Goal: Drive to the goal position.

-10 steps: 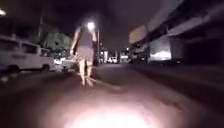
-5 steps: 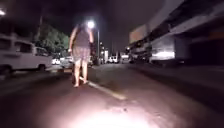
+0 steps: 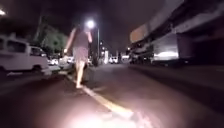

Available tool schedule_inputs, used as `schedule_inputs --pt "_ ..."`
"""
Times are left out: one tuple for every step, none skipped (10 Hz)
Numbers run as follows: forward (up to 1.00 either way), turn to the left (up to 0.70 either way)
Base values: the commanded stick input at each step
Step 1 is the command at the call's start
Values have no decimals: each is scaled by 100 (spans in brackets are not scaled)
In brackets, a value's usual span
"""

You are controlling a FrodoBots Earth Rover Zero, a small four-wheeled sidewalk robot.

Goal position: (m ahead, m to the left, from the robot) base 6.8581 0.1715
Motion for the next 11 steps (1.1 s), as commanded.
schedule_inputs --pt "100 0" --pt "100 0" --pt "100 0" --pt "100 0" --pt "100 0" --pt "100 0" --pt "100 0" --pt "100 0" --pt "100 0" --pt "100 0" --pt "100 0"
